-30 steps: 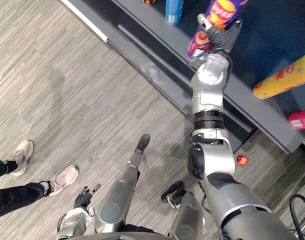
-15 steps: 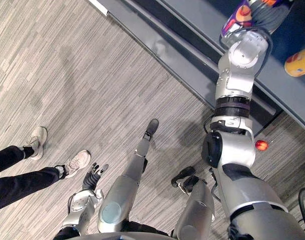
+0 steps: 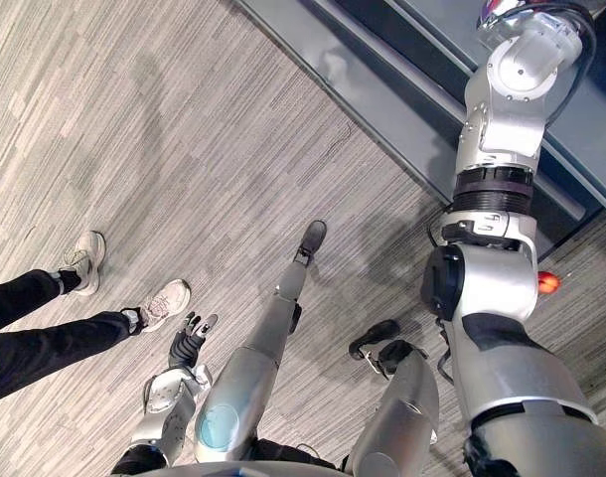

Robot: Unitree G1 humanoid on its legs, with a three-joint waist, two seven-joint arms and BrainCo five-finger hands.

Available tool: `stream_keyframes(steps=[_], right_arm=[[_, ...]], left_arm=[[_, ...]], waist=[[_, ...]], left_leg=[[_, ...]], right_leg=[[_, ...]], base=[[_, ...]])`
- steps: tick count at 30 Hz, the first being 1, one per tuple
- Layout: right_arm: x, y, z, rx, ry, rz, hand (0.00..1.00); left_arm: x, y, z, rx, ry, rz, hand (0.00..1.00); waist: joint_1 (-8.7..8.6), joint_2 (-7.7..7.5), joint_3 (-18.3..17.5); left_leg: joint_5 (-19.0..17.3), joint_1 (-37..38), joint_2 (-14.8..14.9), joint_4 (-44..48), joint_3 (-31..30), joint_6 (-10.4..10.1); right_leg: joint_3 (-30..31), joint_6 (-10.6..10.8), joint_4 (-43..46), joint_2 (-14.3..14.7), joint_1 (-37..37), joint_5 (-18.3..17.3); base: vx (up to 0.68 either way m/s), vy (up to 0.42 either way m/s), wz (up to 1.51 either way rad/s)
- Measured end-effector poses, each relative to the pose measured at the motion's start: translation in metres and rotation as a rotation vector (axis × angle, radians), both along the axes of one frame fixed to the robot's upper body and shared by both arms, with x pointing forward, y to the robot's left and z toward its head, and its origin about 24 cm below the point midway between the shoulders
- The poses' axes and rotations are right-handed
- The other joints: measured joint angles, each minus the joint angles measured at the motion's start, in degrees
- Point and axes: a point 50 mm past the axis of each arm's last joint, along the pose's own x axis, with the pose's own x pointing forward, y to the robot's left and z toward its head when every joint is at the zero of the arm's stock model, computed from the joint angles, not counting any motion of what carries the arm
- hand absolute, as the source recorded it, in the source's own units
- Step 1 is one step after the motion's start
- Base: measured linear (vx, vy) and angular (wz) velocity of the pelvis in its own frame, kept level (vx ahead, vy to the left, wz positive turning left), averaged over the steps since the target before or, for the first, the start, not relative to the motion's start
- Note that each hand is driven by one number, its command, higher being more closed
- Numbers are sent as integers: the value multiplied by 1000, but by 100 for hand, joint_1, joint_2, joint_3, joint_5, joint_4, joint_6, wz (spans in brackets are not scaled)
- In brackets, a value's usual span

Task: Put the gum and the chips on the shelf.

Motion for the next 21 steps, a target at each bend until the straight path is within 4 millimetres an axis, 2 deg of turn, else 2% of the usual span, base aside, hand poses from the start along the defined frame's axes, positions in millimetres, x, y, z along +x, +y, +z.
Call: stream_keyframes(steps=[4, 11, 17, 18, 21], right_arm=[[-4, 6, 14, -42, -27, -22, 100], [-7, 9, 20, -124, -4, -143, 100], [-7, 9, 19, -110, 10, -156, 100], [-6, 10, 19, -117, 12, -155, 0], [-5, 13, 19, -136, 13, -150, 0]], left_arm=[[4, -4, 5, -15, -28, 5, 0], [8, -10, 11, -62, -63, 27, 0], [9, -10, 13, -66, -78, 32, 0], [10, -10, 14, -66, -82, 32, 0], [10, -10, 14, -67, -82, 32, 0]], waist=[[-39, -1, 0], [-104, -3, 1], [-128, -3, 1], [-127, -3, 1], [-131, -4, 0]], left_leg=[[45, -140, -66, 0, 64, 52], [68, -241, -133, 0, 153, 80], [120, -274, -157, 13, 156, 57], [119, -274, -158, 14, 155, 58], [105, -275, -157, 15, 172, 79]], right_leg=[[-16, 0, 159, -139, -170, 0], [-7, 1, 348, -291, -316, 0], [-11, 1, 450, -334, -359, 0], [-8, 1, 455, -342, -367, 0], [11, 1, 472, -350, -388, 0]], base=[[33, -50, 10], [21, -62, 7], [5, -68, 4], [-17, -77, 1], [-24, -61, -3]])
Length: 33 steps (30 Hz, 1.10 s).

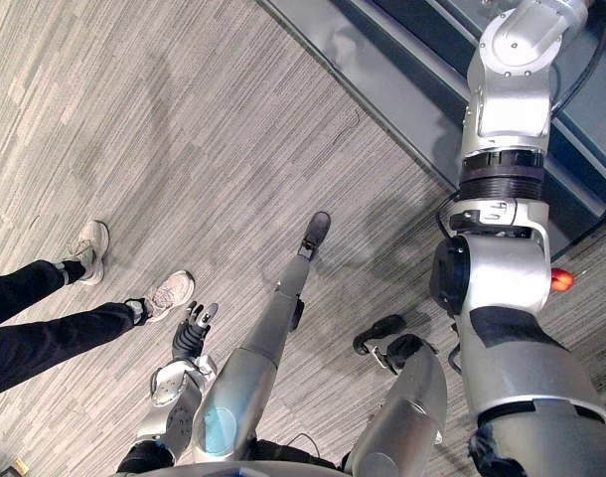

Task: Put the gum and the chips on the shelf.

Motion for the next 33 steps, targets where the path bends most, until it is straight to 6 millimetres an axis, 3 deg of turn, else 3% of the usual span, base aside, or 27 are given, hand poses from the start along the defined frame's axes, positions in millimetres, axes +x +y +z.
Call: stream_keyframes(steps=[12, 18, 23, 26, 30, 33], right_arm=[[10, 10, -18, -27, 55, 28, 0], [23, 22, -48, -9, 137, 74, 0], [36, 40, -90, 8, 254, 158, 0], [44, 57, -130, 39, 359, 221, 0], [45, 71, -170, 24, 459, 280, 0], [39, 90, -210, 53, 542, 347, 0]], left_arm=[[0, -1, 0, -2, 2, 0, 0], [0, -4, -1, -20, 1, -2, 0], [-2, -3, -2, -38, 6, 4, 0], [-7, 4, -9, -20, 38, -2, 0], [-13, 12, -18, -4, 87, -1, 0], [-23, 22, -29, 8, 152, 29, 0]], waist=[[-119, -30, -14], [-176, -33, -16], [-247, -88, -38], [-311, -341, -165], [-359, -461, -252], [-490, -570, -308]], left_leg=[[31, 0, 59, 82, 238, 47], [28, 41, 135, 184, 423, 65], [17, 316, 268, 188, 606, 66], [-44, 544, 339, 247, 751, 97], [-324, 772, 490, 640, 861, 97], [-577, 1111, 640, 898, 1001, 101]], right_leg=[[147, 0, -16, 16, -54, 0], [240, 0, -145, 92, 5, 0], [314, 18, -329, 221, 279, 14], [430, 37, -415, 288, 462, 29], [479, 41, -651, 486, 886, 88], [596, 53, -903, 672, 1317, 156]], base=[[-49, -42, -6], [-52, -10, -13], [-45, -23, -15], [1, -58, -19], [41, -71, -25], [51, -72, -36]])
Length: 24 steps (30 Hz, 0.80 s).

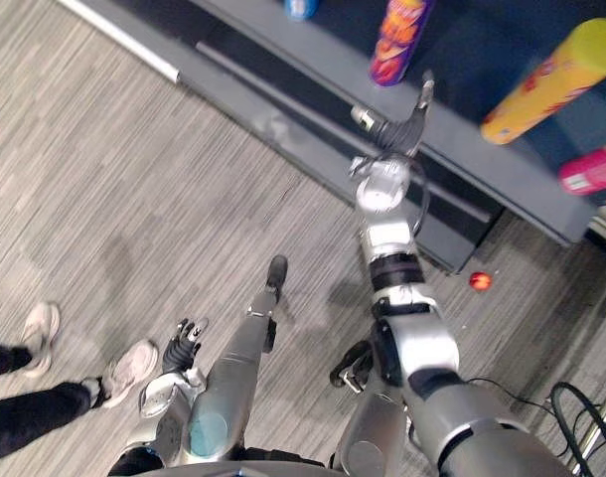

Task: Put the gum and the chips on the shelf.

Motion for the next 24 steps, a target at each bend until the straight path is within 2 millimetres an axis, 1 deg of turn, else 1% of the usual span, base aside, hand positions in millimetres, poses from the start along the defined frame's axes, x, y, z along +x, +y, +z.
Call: stream_keyframes(steps=[1, 2, 3, 4, 5, 6, 7, 8, 9, 10, 11, 12, 13, 14, 15, 16, 17, 18, 19, 20, 21, 22, 23, 24], right_arm=[[-6, 8, -18, 1, 38, 29, 0], [-14, 19, -37, 2, 74, 71, 0], [-18, 25, -46, 0, 92, 93, 0], [-28, 35, -64, -6, 125, 139, 0], [-32, 39, -72, -12, 143, 166, 0], [-42, 44, -90, -36, 187, 205, 0], [-50, 47, -102, -65, 218, 234, 0], [-60, 49, -120, -87, 271, 284, 0], [-72, 48, -139, -110, 333, 330, 0], [-79, 47, -148, -126, 362, 346, 0], [-100, 39, -171, -144, 434, 379, 0], [-104, 38, -175, -143, 449, 387, 0], [-121, 33, -192, -132, 517, 422, 0], [-137, 27, -208, -128, 579, 449, 0], [-145, 24, -215, -123, 608, 460, 0], [-161, 19, -228, -115, 669, 482, 0], [-177, 12, -241, -108, 733, 500, 0], [-185, 9, -247, -98, 764, 504, 0], [-202, 4, -262, -65, 839, 500, 0], [-218, -3, -277, -30, 920, 483, 0], [-226, -7, -284, -9, 959, 471, 0], [-241, -14, -295, 32, 1026, 437, 0], [-256, -22, -305, 79, 1082, 394, 0], [-262, -27, -309, 95, 1109, 372, 0]], left_arm=[[-2, 3, -3, 2, 18, 13, 0], [-6, 6, -6, 1, 38, 28, 0], [-8, 7, -9, 2, 51, 35, 0], [-11, 12, -11, 23, 74, 35, 0], [-12, 16, -12, 40, 85, 27, 0], [-15, 22, -15, 61, 110, 14, 0], [-16, 23, -18, 74, 132, -2, 0], [-21, 29, -21, 92, 167, -14, 0], [-29, 37, -26, 114, 220, -29, 0], [-34, 40, -29, 118, 249, -28, 0], [-47, 46, -37, 124, 327, -13, 0], [-51, 47, -39, 125, 343, -11, 0], [-63, 52, -44, 138, 401, -17, 0], [-76, 54, -48, 144, 451, -20, 0], [-83, 55, -50, 140, 473, -18, 0], [-94, 55, -54, 141, 514, -25, 0], [-103, 55, -56, 134, 540, -21, 0], [-109, 55, -58, 133, 556, -23, 0], [-120, 53, -60, 117, 582, -5, 0], [-131, 51, -63, 108, 614, 3, 0], [-137, 50, -64, 102, 627, 10, 0], [-145, 46, -66, 84, 649, 25, 0], [-151, 45, -67, 78, 661, 39, 0], [-151, 45, -67, 75, 662, 43, 0]], waist=[[-12, -31, -13], [-100, -62, -30], [-134, -90, -51], [-208, -155, -83], [-248, -189, -102], [-319, -224, -120], [-354, -235, -126], [-443, -292, -174], [-477, -378, -332], [-494, -418, -425], [-581, -498, -609], [-594, -514, -646], [-624, -565, -780], [-717, -596, -909], [-752, -587, -979], [-810, -587, -1049], [-823, -593, -1151], [-828, -590, -1227], [-847, -573, -1387], [-865, -553, -1543], [-893, -541, -1611], [-910, -499, -1724], [-935, -459, -1809], [-944, -446, -1823]], left_leg=[[-122, 184, 85, 107, 112, -2], [-257, 371, 166, 213, 198, -12], [-313, 458, 205, 255, 227, -10], [-407, 628, 318, 309, 316, -34], [-434, 722, 377, 307, 373, -40], [-502, 929, 494, 301, 422, -56], [-535, 1094, 565, 271, 467, -73], [-574, 1319, 637, 172, 561, -83], [-578, 1486, 691, 26, 703, -81], [-578, 1542, 712, -28, 755, -81], [-577, 1724, 752, -166, 884, -78], [-576, 1755, 754, -192, 911, -77], [-576, 1918, 755, -302, 1043, -76], [-577, 2075, 741, -417, 1178, -75], [-577, 2132, 735, -465, 1215, -75], [-577, 2311, 735, -570, 1314, -75], [-577, 2501, 741, -699, 1443, -76], [-576, 2585, 746, -771, 1509, -76], [-567, 2756, 757, -914, 1643, -83], [-534, 2927, 753, -1083, 1767, -88], [-512, 3021, 749, -1186, 1827, -92], [-451, 3193, 738, -1400, 1922, -114], [-364, 3331, 725, -1622, 1990, -110], [-331, 3386, 716, -1696, 2000, -111]], right_leg=[[105, 7, -134, 93, 191, 52], [165, 19, -286, 188, 427, 96], [199, 27, -365, 244, 520, 123], [293, 22, -548, 375, 700, 196], [353, 25, -652, 449, 785, 244], [445, 28, -895, 606, 994, 350], [502, 33, -1114, 726, 1175, 444], [593, 40, -1374, 841, 1362, 530], [725, 57, -1579, 923, 1443, 613], [783, 61, -1676, 954, 1465, 660], [881, 78, -1898, 993, 1584, 761], [901, 85, -1940, 1000, 1610, 779], [1007, 106, -2073, 1006, 1697, 851], [1108, 124, -2228, 1022, 1777, 914], [1136, 134, -2306, 1034, 1823, 954], [1199, 146, -2462, 1051, 1956, 1012], [1316, 154, -2580, 1079, 2058, 1058], [1375, 155, -2646, 1112, 2092, 1090], [1457, 166, -2786, 1140, 2172, 1148], [1555, 168, -2909, 1165, 2250, 1202], [1607, 170, -2962, 1178, 2277, 1226], [1668, 178, -3075, 1201, 2350, 1271], [1713, 181, -3140, 1221, 2377, 1293], [1720, 181, -3155, 1226, 2393, 1296]], base=[[52, -56, -53], [53, -52, -52], [52, -51, -53], [37, -38, -46], [49, -53, -61], [48, -42, -54], [63, -28, -61], [56, -6, -64], [54, 10, -57], [105, 15, -58], [91, 15, -34], [125, 19, -41], [99, 23, -40], [119, 33, -45], [113, 37, -39], [95, 33, -40], [104, 18, -43], [97, 3, -51], [99, -7, -49], [85, 1, -49], [75, 6, -42], [59, 12, -35], [51, 11, -27], [30, 11, -15]])
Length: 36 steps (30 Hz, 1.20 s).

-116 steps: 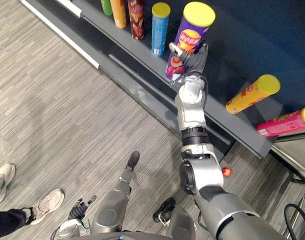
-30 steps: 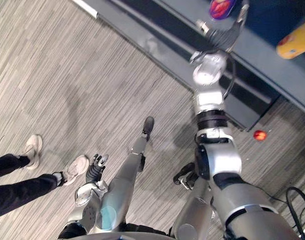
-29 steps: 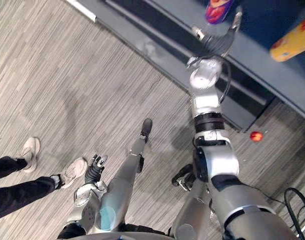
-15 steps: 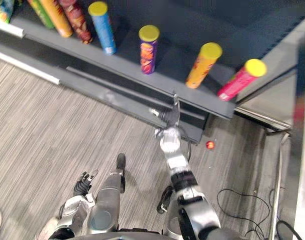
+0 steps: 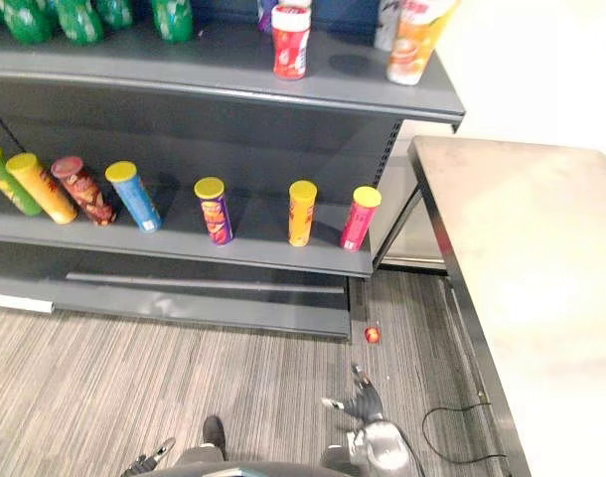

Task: Put the gum and the chips on the shelf.

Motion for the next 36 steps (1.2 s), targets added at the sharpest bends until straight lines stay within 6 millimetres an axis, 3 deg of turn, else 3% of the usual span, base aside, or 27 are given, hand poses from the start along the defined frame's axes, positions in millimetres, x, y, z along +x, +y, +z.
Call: stream_keyframes(steps=[5, 6, 13, 20, 36], right_arm=[[-36, -28, -24, 9, 179, -241, 0], [-56, -33, -33, 14, 270, -321, 0], [-104, -35, -46, 65, 446, -547, 0], [-120, -33, -49, 134, 494, -761, 0], [-119, -33, -50, 159, 511, -815, 0]], left_arm=[[-4, -1, -1, 2, 10, 20, 0], [-6, -1, -1, 2, 16, 31, 0], [-14, -3, -3, -2, 44, 47, 0], [-18, -4, -4, -7, 61, 40, 0], [-22, -7, -5, -40, 83, -8, 0]], waist=[[-14, 42, -38], [20, 51, -92], [-7, 111, -154], [9, 129, -231], [1, 155, -291]], left_leg=[[-23, 222, -27, -33, 37, -4], [-59, 282, -27, -34, 65, -8], [-129, 359, -58, -37, 103, -31], [-170, 370, -84, -39, 72, -37], [-170, 372, -109, -42, -51, -35]], right_leg=[[32, 22, -184, -10, 291, 60], [35, 19, -282, -4, 382, 94], [46, 21, -501, -20, 556, 138], [-5, 14, -595, -30, 636, 155], [-140, 33, -695, -33, 758, 167]], base=[[6, 4, -2], [7, 14, -4], [3, 5, -2], [33, -7, 2], [26, -8, 3]])
